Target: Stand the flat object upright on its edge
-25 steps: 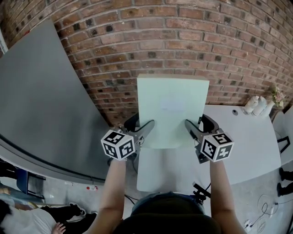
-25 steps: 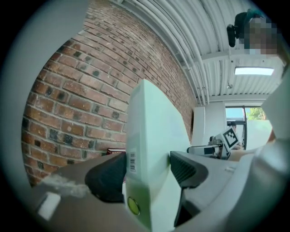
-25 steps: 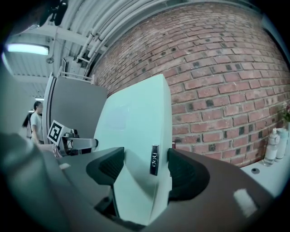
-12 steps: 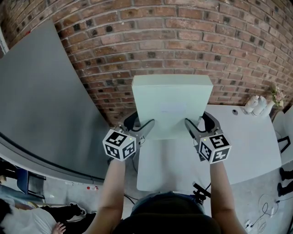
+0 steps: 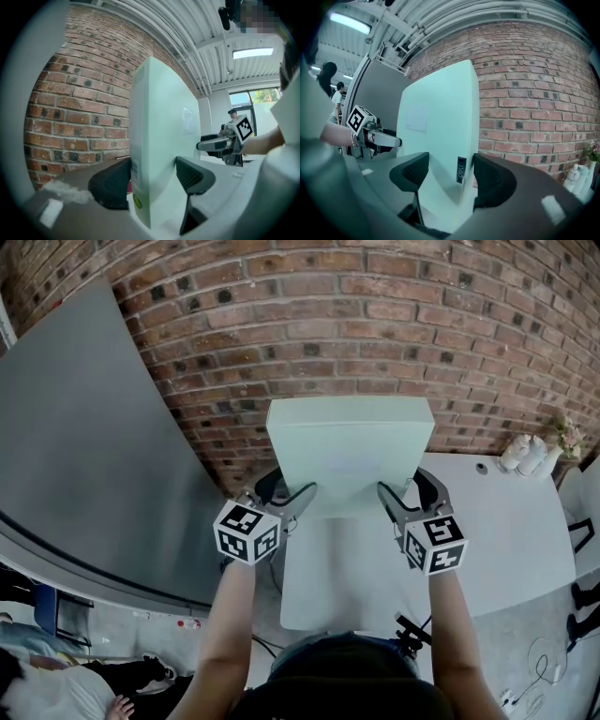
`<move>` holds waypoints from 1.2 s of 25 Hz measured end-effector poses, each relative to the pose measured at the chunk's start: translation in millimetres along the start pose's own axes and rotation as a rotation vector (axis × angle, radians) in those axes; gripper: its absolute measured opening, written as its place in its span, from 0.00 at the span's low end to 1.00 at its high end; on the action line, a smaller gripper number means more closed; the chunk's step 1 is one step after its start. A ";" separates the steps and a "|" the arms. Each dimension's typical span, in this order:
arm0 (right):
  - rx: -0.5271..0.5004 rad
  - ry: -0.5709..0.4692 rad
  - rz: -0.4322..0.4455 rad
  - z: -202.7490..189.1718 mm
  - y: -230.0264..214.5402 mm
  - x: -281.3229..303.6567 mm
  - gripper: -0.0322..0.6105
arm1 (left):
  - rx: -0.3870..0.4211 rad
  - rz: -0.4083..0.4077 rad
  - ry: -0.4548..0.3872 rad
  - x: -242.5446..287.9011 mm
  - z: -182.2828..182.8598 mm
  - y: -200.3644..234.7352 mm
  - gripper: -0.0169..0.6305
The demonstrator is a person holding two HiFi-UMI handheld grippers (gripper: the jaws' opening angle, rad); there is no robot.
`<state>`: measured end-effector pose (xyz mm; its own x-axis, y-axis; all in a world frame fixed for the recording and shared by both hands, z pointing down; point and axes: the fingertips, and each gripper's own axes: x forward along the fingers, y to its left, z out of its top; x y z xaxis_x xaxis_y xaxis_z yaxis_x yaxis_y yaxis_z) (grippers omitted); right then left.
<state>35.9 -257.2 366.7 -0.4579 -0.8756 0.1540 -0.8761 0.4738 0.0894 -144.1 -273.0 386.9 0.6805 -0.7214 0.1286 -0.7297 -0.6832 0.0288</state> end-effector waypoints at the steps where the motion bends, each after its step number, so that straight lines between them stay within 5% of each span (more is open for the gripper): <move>1: 0.001 0.004 -0.001 -1.4 0.0 1.0 0.52 | 0.000 0.000 0.005 1.0 -1.6 0.9 0.51; 30: 0.086 0.223 0.016 -99.7 0.6 34.4 0.50 | 0.019 0.035 0.227 25.8 -93.4 14.7 0.51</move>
<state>34.7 -277.6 470.1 -0.4357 -0.8211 0.3687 -0.8829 0.4696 0.0028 -143.5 -291.0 483.2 0.6205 -0.7021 0.3493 -0.7499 -0.6616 0.0023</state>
